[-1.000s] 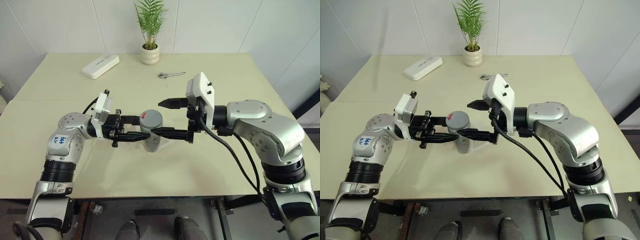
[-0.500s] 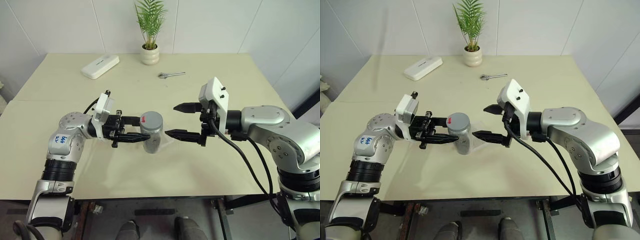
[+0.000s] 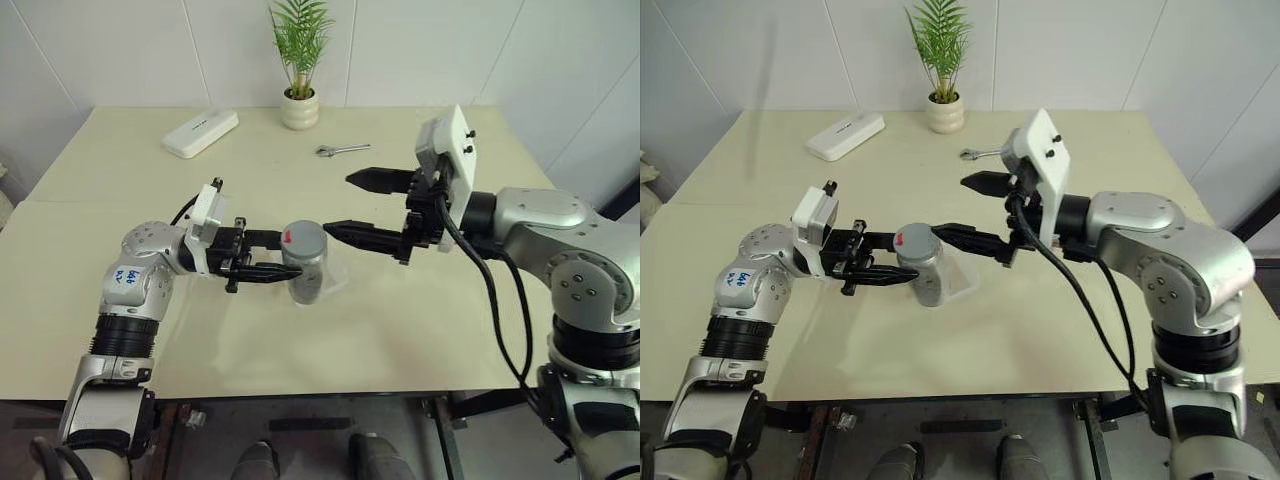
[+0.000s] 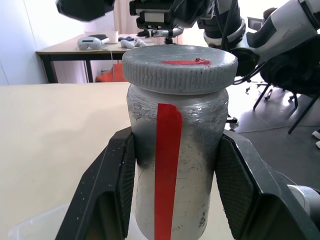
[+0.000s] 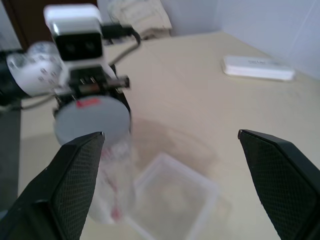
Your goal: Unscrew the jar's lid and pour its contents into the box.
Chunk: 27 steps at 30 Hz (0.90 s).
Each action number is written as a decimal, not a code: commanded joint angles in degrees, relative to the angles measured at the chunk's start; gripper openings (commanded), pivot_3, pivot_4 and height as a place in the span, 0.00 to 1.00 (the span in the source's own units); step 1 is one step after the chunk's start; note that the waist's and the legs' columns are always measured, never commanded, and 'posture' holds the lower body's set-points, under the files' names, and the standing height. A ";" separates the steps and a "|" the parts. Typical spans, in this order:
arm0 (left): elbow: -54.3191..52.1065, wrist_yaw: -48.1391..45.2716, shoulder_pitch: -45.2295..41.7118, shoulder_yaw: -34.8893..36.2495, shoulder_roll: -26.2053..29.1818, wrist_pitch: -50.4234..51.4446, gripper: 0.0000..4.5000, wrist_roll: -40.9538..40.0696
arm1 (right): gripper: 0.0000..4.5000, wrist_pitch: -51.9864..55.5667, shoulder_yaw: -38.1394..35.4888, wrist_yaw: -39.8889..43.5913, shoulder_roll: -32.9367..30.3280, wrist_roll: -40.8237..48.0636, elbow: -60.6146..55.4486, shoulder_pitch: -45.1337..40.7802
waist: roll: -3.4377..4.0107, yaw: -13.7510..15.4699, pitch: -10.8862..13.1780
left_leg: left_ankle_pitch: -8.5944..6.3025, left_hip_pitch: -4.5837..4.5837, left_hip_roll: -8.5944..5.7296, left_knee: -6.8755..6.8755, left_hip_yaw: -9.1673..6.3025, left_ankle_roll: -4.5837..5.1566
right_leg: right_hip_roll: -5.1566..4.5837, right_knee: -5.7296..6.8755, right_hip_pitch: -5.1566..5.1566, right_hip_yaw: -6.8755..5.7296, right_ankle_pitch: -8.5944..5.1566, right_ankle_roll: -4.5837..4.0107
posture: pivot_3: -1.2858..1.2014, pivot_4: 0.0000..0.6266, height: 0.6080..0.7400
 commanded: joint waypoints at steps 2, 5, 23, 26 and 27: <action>0.38 -0.99 -1.92 0.43 -0.33 -1.34 0.43 0.16 | 1.00 -2.28 1.70 -0.08 3.00 0.49 0.98 -2.23 | 0.00 0.03 0.00 | 0.00 -0.01 0.00 0.00 0.00 0.00 | -0.01 -0.01 0.00 0.00 0.00 0.00 | 0.52 0.24 1.00; 0.30 -1.05 -2.20 0.25 -0.79 -1.59 0.43 0.29 | 1.00 -3.46 3.77 -0.05 7.76 0.92 2.68 -2.94 | 0.00 -0.15 0.00 | 0.00 0.00 0.01 0.00 0.00 0.00 | 0.02 0.01 0.00 0.00 0.00 0.00 | 0.52 0.24 1.00; -0.83 -0.60 -1.48 0.48 -0.96 -1.11 0.43 0.64 | 1.00 -7.14 9.72 0.76 10.36 -3.67 4.47 -0.98 | 0.01 -0.07 0.00 | 0.00 0.03 0.02 0.02 -0.01 0.00 | 0.03 0.13 -0.02 0.00 -0.01 -0.02 | 0.52 0.24 1.00; -0.74 -0.54 -1.59 0.49 -1.04 -1.19 0.43 0.68 | 1.00 -7.96 9.86 0.85 9.93 -4.73 5.30 -0.98 | 0.00 -0.09 0.00 | 0.00 0.03 0.02 0.02 0.00 0.00 | 0.03 0.13 -0.02 0.00 -0.01 -0.02 | 0.52 0.24 1.00; -0.74 -0.55 -1.60 0.48 -1.04 -1.18 0.43 0.68 | 1.00 -8.20 9.90 1.03 9.71 -5.02 5.43 -0.94 | 0.01 -0.07 0.00 | 0.00 0.03 0.02 0.02 -0.01 0.00 | 0.03 0.13 -0.02 0.00 -0.01 -0.02 | 0.52 0.24 1.00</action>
